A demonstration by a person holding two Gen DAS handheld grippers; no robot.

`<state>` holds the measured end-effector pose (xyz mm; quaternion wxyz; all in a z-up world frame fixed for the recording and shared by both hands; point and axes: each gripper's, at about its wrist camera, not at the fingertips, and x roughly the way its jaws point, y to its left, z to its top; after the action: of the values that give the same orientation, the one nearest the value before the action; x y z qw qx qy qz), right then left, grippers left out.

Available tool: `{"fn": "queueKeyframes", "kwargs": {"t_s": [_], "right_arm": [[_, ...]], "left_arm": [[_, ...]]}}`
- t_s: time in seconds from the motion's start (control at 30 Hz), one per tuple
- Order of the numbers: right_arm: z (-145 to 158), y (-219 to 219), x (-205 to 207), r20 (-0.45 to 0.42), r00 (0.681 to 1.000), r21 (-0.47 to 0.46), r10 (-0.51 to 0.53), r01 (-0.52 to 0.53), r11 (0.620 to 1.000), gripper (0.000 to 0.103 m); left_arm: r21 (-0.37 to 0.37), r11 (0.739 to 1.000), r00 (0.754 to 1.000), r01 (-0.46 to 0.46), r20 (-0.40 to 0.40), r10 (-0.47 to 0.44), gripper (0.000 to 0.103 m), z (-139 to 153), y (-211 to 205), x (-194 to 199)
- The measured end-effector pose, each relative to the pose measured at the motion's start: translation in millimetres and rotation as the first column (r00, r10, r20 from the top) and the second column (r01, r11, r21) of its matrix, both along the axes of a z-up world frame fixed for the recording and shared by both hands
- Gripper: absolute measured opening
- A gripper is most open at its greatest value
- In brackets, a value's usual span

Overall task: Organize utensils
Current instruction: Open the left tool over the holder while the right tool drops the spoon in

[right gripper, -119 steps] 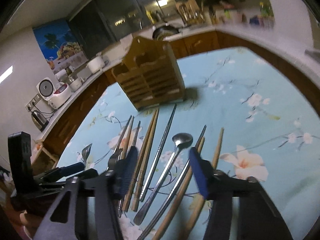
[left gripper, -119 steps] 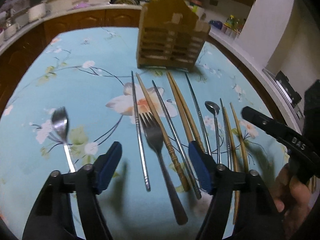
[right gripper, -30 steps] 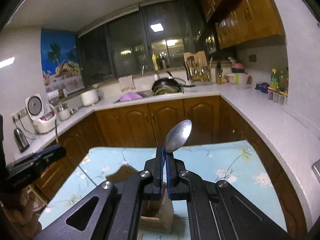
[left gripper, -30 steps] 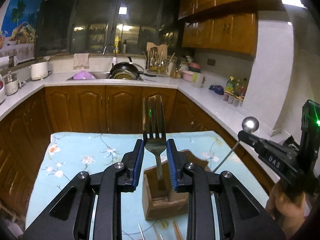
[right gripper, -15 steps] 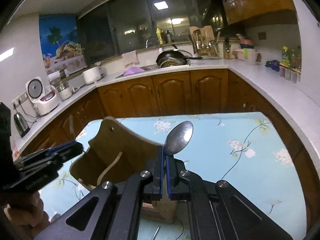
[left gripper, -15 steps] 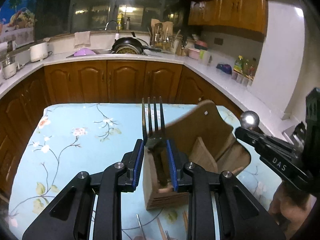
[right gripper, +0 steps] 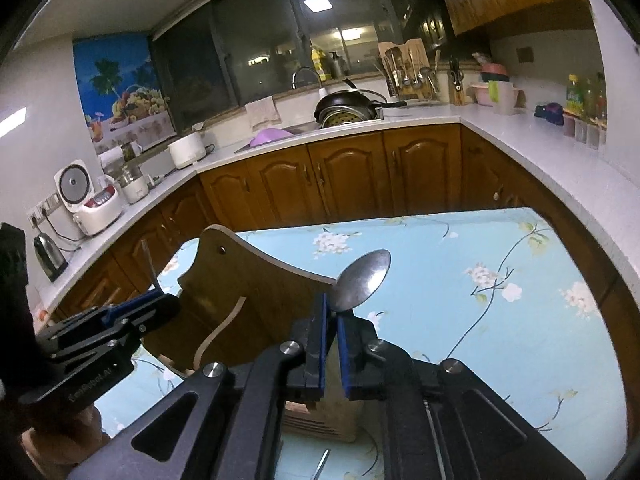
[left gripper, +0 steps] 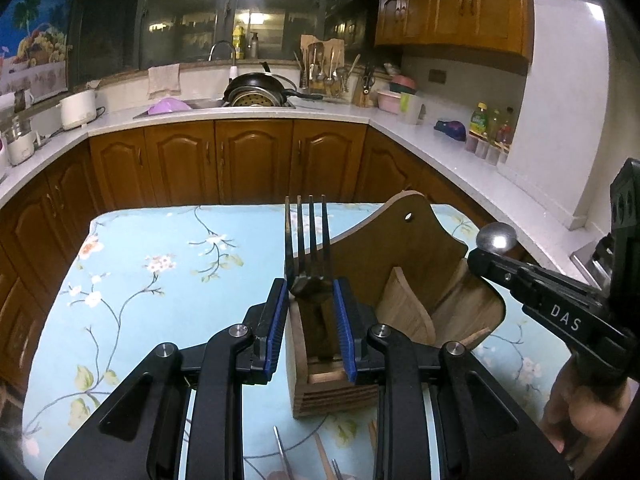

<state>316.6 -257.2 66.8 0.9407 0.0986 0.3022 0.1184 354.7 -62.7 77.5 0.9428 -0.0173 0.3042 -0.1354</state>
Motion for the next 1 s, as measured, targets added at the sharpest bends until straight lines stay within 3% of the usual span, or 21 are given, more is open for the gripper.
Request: {"fn": "queueKeyframes", "kwargs": {"t_s": [0.1, 0.13, 0.17, 0.3, 0.4, 0.43, 0.47, 0.53, 1.0], "right_arm": [[1.5, -3.8, -2.7, -0.004, 1.0, 0.026, -0.006, 0.006, 1.0, 0.021], [2.4, -5.3, -4.4, 0.0, 1.0, 0.031, -0.007, 0.007, 0.999, 0.031], [3.6, -6.4, -6.9, 0.005, 1.0, 0.038, -0.007, 0.007, 0.999, 0.038], [9.4, -16.6, -23.1, 0.018, 1.0, 0.076, -0.026, 0.024, 0.997, 0.045], [14.3, -25.2, -41.1, 0.033, 0.998, 0.111, -0.046, 0.042, 0.993, 0.065], [15.2, -28.6, -49.0, 0.042, 0.998, 0.124, -0.052, 0.046, 0.991, 0.078], [15.6, -31.0, -55.6, 0.051, 0.997, 0.134, -0.056, 0.049, 0.99, 0.09], [14.3, -36.7, -81.4, 0.085, 0.994, 0.159, -0.071, 0.057, 0.986, 0.098], [-18.6, -38.1, -185.7, 0.034, 0.993, 0.157, -0.114, 0.107, 0.982, 0.098]], "left_arm": [[-0.021, 1.0, 1.0, 0.009, -0.012, -0.009, 0.023, 2.3, 4.2, -2.6], [-0.028, 1.0, 1.0, 0.01, -0.013, -0.011, 0.025, 3.7, 6.5, -5.1], [-0.033, 0.999, 1.0, 0.006, -0.014, -0.006, 0.032, 5.3, 9.1, -8.8], [-0.049, 0.998, 1.0, -0.027, 0.004, 0.027, 0.058, 11.5, 21.9, -28.6], [-0.07, 0.996, 0.998, -0.056, 0.009, 0.057, 0.073, 12.1, 37.4, -50.5], [-0.082, 0.994, 0.997, -0.07, 0.006, 0.071, 0.081, 10.6, 44.1, -60.1], [-0.095, 0.992, 0.996, -0.084, 0.009, 0.085, 0.083, 8.3, 50.6, -70.4], [-0.099, 0.99, 0.995, -0.098, 0.004, 0.099, 0.084, 2.3, 58.3, -85.9], [-0.1, 0.985, 0.988, -0.143, -0.07, 0.136, 0.084, -38.7, 77.6, -184.6]]}}
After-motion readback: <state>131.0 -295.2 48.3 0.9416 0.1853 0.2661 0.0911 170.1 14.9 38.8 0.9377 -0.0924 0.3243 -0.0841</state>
